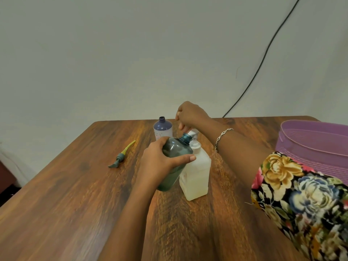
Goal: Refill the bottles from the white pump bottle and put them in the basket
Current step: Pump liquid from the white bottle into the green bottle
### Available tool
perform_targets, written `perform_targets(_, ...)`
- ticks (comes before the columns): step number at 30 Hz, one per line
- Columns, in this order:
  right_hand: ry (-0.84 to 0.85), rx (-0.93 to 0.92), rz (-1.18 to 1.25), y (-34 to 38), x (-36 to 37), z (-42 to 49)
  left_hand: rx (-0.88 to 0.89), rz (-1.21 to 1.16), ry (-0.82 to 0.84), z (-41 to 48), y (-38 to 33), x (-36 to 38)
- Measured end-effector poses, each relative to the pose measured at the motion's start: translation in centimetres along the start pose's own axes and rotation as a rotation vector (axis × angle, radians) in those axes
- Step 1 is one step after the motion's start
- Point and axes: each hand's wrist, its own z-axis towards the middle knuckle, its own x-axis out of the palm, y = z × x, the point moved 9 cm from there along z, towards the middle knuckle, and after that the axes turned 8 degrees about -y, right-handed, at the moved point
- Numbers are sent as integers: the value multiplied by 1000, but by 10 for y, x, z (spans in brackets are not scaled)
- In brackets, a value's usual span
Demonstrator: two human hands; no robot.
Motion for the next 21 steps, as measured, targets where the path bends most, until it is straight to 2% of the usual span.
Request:
perform_targets(6, -78, -32, -233, -4, -1, -11, 14, -26, -30, -1, -4, -2)
perform_targets(9, -65, -49, -330, -4, 0, -14, 4, -30, -28, 0, -1, 2)
perform_targets(13, -26, -42, -295, -2, 11, -16, -21, -30, -30, -3, 7, 2)
perform_targets(15, 70, 34, -151, -7, 14, -14, -19, -57, -29, -5, 6, 1)
perform_targets(18, 306, 157, 52, -10, 10, -27, -9, -66, -31, -4, 0, 0)
perform_targets(21, 410, 129, -7, -3, 6, -46, -3, -71, -41, -1, -2, -3)
